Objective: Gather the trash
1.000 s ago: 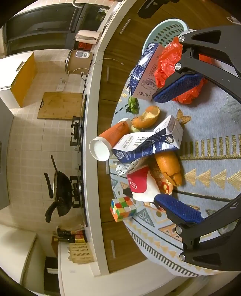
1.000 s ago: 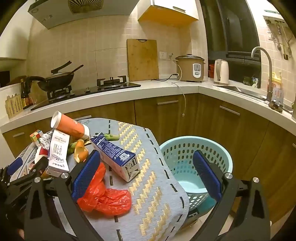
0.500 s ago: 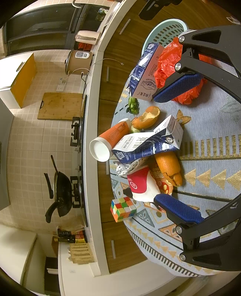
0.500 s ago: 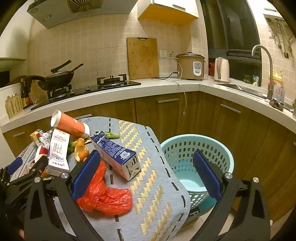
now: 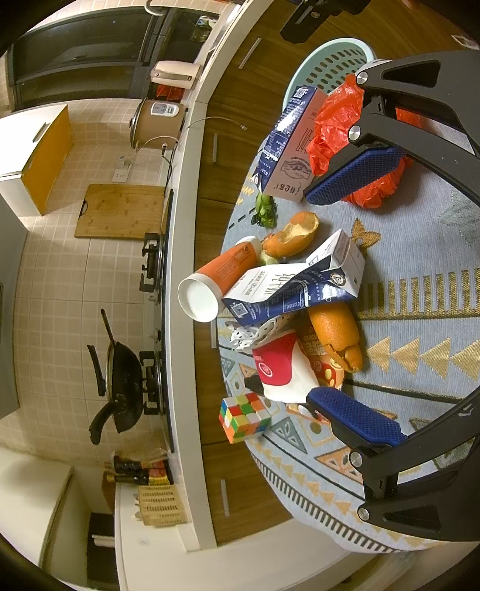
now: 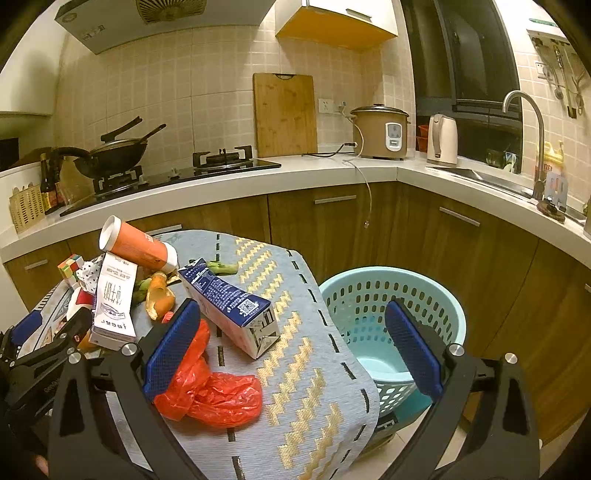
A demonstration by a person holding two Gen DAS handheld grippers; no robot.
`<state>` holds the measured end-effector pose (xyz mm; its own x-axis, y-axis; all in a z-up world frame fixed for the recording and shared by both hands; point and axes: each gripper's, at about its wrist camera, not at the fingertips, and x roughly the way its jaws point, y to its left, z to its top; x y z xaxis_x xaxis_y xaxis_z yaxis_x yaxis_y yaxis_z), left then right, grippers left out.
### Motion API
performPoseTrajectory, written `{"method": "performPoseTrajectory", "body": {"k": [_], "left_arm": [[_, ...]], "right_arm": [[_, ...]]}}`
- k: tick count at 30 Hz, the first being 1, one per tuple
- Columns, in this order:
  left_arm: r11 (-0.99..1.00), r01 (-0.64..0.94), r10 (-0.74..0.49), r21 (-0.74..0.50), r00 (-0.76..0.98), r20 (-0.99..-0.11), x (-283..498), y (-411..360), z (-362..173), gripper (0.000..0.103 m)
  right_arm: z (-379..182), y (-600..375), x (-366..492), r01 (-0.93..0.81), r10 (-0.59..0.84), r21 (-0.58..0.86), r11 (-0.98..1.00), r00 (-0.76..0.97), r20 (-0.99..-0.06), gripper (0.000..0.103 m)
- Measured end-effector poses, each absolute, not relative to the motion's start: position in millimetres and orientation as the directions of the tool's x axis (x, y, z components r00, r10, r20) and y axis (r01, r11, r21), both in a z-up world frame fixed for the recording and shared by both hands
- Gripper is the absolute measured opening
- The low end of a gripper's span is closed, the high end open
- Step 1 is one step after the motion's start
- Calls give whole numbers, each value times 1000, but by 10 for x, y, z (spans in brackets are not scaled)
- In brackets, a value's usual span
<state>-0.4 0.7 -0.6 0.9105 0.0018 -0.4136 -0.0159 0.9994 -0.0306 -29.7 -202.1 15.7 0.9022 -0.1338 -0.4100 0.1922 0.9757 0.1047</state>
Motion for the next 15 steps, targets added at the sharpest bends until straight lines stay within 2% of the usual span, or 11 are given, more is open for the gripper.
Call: {"method": "performPoseTrajectory", "body": {"k": [15], "left_arm": [[1000, -14, 1, -28, 911, -412, -27, 0, -7, 96]], "right_arm": [[149, -2026, -281, 192, -134, 102, 976, 901, -413, 95]]}}
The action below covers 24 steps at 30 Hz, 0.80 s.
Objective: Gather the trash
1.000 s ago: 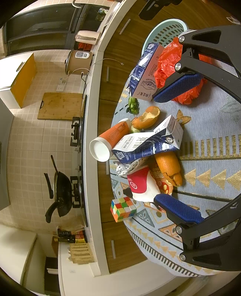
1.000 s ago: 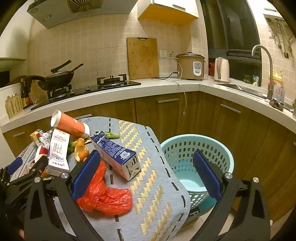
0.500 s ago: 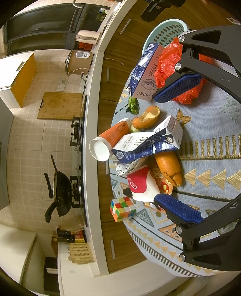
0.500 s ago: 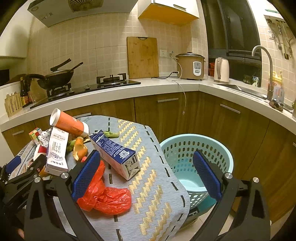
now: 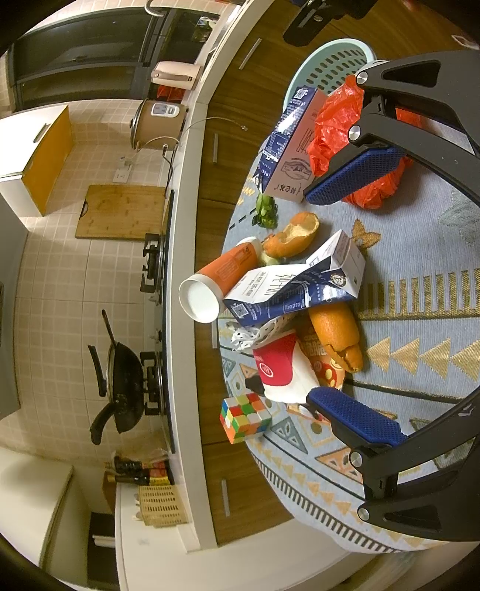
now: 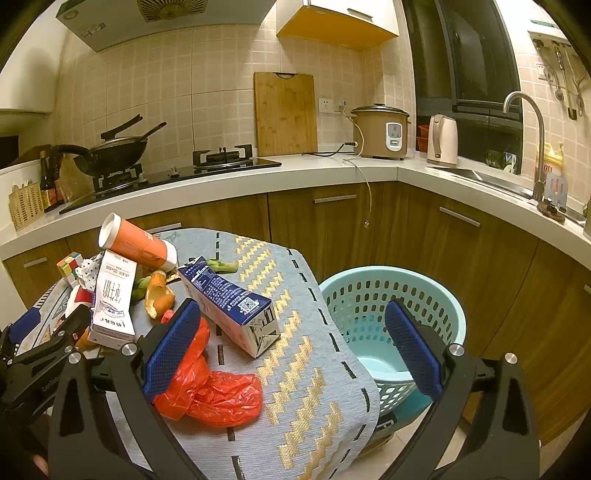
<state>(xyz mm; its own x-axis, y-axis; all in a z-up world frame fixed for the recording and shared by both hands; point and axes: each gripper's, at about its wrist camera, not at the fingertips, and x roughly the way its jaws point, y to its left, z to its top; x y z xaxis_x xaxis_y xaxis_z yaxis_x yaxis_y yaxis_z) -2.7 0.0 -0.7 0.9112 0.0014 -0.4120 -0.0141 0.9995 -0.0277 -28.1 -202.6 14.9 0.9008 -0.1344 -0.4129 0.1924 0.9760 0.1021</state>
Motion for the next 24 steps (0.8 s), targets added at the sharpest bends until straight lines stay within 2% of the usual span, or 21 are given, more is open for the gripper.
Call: {"method": "performPoseTrajectory", "body": {"k": [24], "left_arm": [[999, -15, 2, -29, 911, -411, -25, 5, -10, 96]], "right_arm": [[119, -2008, -232, 190, -131, 97, 977, 896, -425, 95]]}}
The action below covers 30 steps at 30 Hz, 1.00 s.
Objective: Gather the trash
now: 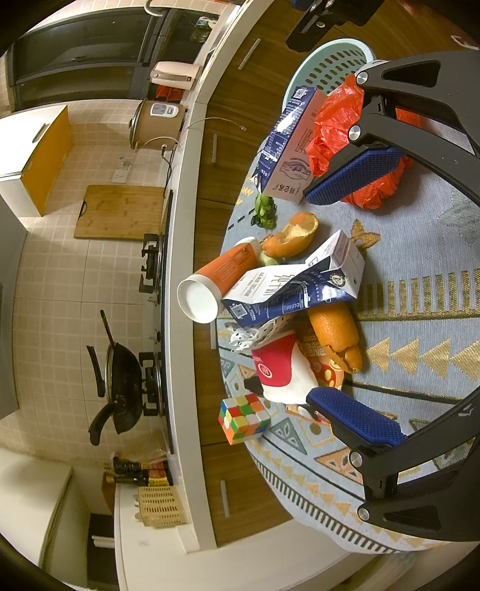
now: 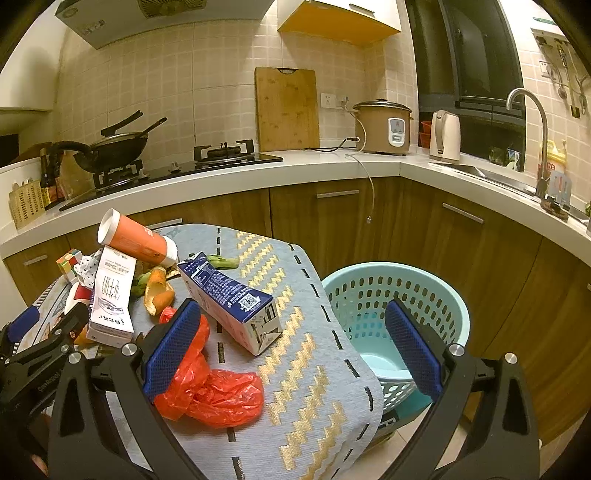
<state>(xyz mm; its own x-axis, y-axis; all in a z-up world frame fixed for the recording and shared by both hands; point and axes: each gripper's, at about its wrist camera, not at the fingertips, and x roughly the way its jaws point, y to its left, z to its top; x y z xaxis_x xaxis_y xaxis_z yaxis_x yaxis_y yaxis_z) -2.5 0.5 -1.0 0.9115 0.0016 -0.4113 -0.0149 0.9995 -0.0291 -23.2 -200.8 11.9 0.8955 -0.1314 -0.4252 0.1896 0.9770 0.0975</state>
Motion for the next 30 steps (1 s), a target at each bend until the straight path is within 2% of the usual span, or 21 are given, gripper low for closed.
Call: {"method": "performPoseTrajectory", "body": {"k": [5, 10, 11, 14, 16, 20, 24, 26, 30], "left_arm": [[996, 9, -44, -86, 905, -423, -27, 91, -25, 96], [998, 0, -30, -70, 903, -428, -123, 389, 70, 96], [994, 0, -47, -109, 901, -431, -125, 487, 83, 96], [992, 15, -78, -125, 857, -509, -14, 770, 107, 96], [984, 12, -109, -179, 832, -544, 55, 990, 93, 95], [986, 24, -120, -167, 792, -599, 254, 1182, 54, 95], [987, 54, -141, -151, 737, -661, 446, 1187, 19, 92], [987, 66, -149, -146, 718, -680, 487, 1161, -1, 92], [985, 128, -174, -118, 709, -684, 525, 961, -51, 89]], "right_arm": [[117, -2019, -220, 196, -143, 83, 977, 893, -427, 92], [135, -2092, -172, 217, -176, 54, 975, 892, -417, 90], [124, -2121, -142, 209, -161, 67, 976, 890, -426, 90], [77, -2199, -39, 171, -104, 109, 979, 884, -456, 90], [55, -2204, 40, 151, -85, 104, 983, 877, -472, 90], [36, -2157, 162, 87, -37, 80, 993, 871, -490, 90], [22, -2122, 256, 35, 5, 70, 997, 865, -501, 68], [22, -2116, 281, 22, 14, 64, 998, 864, -503, 65], [5, -2129, 329, -21, 56, 75, 997, 860, -506, 65]]}}
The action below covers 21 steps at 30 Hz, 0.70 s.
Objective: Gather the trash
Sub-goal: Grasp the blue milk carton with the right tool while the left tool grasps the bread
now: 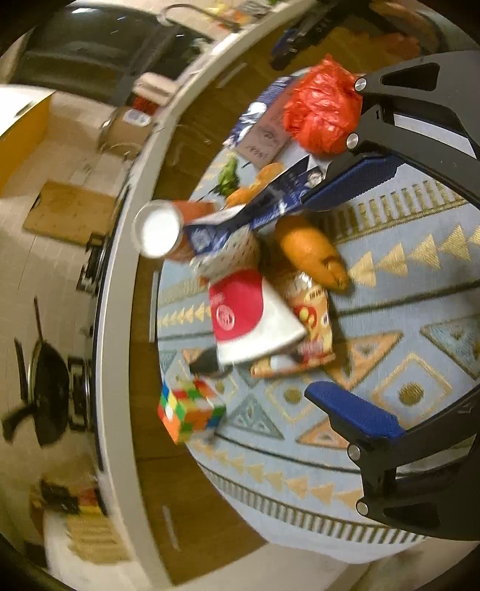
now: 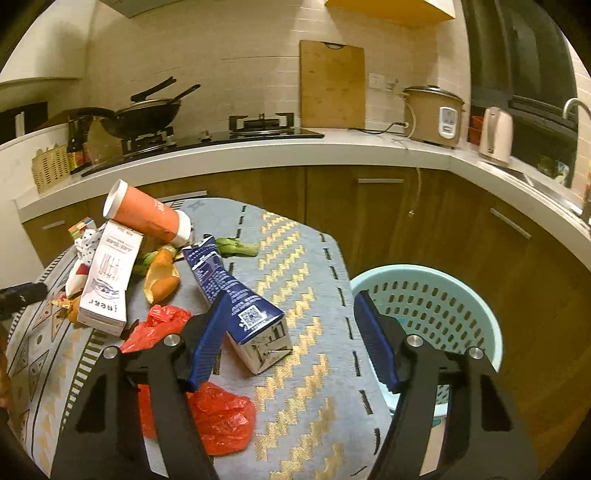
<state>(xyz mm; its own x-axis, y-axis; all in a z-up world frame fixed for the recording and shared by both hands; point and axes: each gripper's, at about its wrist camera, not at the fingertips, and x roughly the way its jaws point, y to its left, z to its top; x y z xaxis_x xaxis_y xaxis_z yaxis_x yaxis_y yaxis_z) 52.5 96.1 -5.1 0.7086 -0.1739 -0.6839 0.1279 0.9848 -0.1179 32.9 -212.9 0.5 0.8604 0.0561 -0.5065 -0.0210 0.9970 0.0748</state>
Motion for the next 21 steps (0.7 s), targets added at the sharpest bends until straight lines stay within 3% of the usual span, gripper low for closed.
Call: {"method": "performPoseTrajectory", "body": {"k": [3, 4, 5, 8, 16, 19, 21], "left_arm": [[984, 172, -147, -37, 686, -712, 653, 759, -116, 76], [981, 192, -140, -15, 661, -738, 731, 711, -165, 61], [977, 214, -156, -20, 642, -751, 777, 693, -196, 57], [954, 289, -239, -74, 592, -770, 850, 639, -257, 59], [937, 344, -261, -63, 569, -780, 928, 409, -331, 58], [937, 338, -279, -88, 571, -772, 911, 414, -332, 47], [937, 333, -286, -102, 572, -769, 894, 396, -339, 35]], "right_arm": [[-10, -2113, 401, -61, 94, 78, 995, 843, -530, 65], [-14, -2094, 412, -64, 91, 68, 996, 842, -532, 65], [-18, -2073, 424, -74, 94, 58, 996, 839, -536, 65], [-33, -2020, 484, -107, 117, 50, 993, 826, -552, 69], [-132, -1891, 826, -159, 161, 58, 986, 776, -610, 69], [-173, -1852, 912, -189, 188, 66, 980, 753, -631, 67], [-168, -1807, 921, -210, 195, 52, 976, 750, -633, 53]]}}
